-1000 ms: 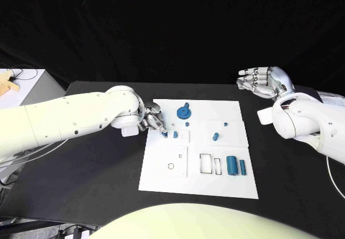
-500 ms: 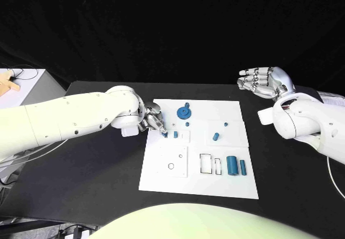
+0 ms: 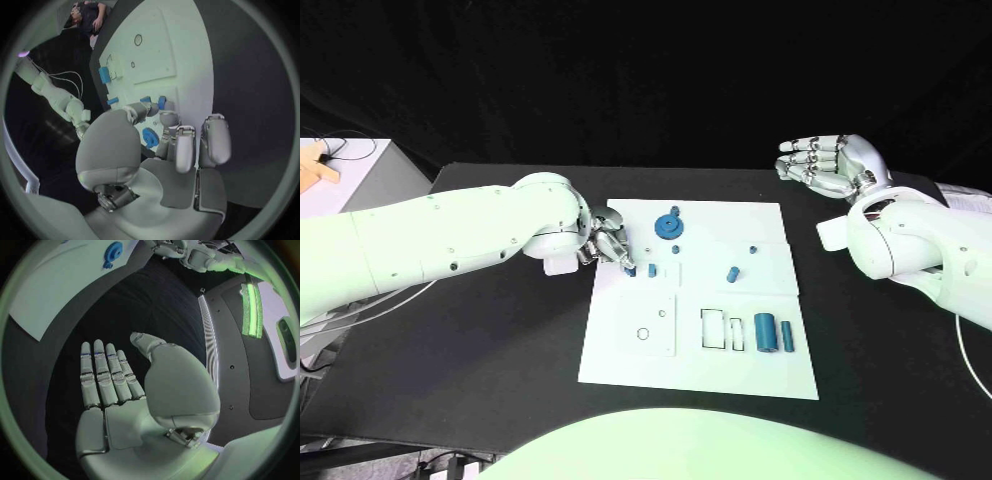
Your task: Assemble the parts on the task board
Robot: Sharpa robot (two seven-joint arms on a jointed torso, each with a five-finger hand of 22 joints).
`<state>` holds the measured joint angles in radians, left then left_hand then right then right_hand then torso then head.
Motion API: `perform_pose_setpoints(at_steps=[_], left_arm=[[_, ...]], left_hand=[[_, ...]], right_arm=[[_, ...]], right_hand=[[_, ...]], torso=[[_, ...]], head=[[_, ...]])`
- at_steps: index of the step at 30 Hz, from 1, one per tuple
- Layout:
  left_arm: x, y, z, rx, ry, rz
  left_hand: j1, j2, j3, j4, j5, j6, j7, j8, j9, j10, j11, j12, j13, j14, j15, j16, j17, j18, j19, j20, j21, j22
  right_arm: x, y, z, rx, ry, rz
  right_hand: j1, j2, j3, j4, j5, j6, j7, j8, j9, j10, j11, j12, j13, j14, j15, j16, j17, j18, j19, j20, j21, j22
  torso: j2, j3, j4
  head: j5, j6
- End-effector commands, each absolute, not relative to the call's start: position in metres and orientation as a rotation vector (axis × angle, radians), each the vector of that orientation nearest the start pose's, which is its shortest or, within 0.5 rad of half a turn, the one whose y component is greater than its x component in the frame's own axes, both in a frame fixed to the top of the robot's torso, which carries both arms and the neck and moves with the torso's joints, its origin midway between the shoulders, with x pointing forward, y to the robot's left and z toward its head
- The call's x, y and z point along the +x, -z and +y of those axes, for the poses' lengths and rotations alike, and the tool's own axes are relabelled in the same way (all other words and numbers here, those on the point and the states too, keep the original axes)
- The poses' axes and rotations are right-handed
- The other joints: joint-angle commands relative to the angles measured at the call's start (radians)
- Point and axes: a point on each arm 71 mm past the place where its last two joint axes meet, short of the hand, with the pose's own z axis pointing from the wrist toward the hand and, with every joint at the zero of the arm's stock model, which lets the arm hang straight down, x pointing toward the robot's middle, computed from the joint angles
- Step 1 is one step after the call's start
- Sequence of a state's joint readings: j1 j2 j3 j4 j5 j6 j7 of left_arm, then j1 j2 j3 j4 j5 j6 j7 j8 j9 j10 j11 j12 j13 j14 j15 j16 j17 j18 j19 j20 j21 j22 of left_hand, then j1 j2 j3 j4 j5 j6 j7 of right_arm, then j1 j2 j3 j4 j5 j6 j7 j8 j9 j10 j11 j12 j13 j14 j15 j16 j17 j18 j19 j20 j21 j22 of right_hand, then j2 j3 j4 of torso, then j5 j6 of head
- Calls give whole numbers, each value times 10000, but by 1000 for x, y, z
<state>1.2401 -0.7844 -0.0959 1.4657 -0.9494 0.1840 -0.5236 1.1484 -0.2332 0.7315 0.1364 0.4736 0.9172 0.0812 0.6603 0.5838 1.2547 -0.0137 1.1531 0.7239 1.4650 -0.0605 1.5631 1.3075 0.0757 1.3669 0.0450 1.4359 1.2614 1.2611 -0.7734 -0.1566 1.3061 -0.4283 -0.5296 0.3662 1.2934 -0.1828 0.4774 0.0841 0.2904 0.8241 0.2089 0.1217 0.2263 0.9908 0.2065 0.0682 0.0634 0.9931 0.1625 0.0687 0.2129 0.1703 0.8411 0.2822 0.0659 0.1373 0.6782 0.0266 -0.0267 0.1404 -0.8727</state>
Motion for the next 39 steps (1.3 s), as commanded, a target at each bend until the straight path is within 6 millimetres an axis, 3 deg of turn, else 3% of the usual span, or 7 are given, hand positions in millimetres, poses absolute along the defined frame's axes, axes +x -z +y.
perform_pose_setpoints(at_steps=[1,14,39], left_arm=[[476,237,201,-2089,4528,24642],[475,238,201,-1985,4511,24768],[478,241,195,-1963,4528,24907]], left_hand=[[-15,62,1732,-1649,64,216,-163,30,532,77,-1,60,7,1042,-93,55,2582,-60,43,-13,68,16],[-32,58,1745,-1654,74,222,-167,31,535,92,-5,69,32,1043,-96,56,2584,-61,46,-17,71,21],[-503,146,1625,-1478,-2,326,-269,167,655,369,-76,253,451,1058,-139,77,2633,-67,50,-51,56,34]], right_arm=[[525,189,-245,6605,-10937,14000],[525,190,-245,6623,-10929,14016],[524,191,-246,6631,-10927,14018]], right_hand=[[-69,35,-35,-4,-1,54,578,-36,-13,39,14,-45,-3,-4,74,-21,-12,121,-57,10,-14,-11],[-69,35,-35,-4,-1,54,578,-36,-13,39,14,-45,-3,-4,74,-21,-12,121,-57,10,-14,-11],[-69,35,-35,-4,-1,54,578,-36,-13,39,14,-45,-3,-4,74,-21,-12,121,-57,10,-14,-11]], torso=[[2,-3,2],[3,-10,5],[4,10,-3]], head=[[-1,1],[-3,1],[-12,1]])
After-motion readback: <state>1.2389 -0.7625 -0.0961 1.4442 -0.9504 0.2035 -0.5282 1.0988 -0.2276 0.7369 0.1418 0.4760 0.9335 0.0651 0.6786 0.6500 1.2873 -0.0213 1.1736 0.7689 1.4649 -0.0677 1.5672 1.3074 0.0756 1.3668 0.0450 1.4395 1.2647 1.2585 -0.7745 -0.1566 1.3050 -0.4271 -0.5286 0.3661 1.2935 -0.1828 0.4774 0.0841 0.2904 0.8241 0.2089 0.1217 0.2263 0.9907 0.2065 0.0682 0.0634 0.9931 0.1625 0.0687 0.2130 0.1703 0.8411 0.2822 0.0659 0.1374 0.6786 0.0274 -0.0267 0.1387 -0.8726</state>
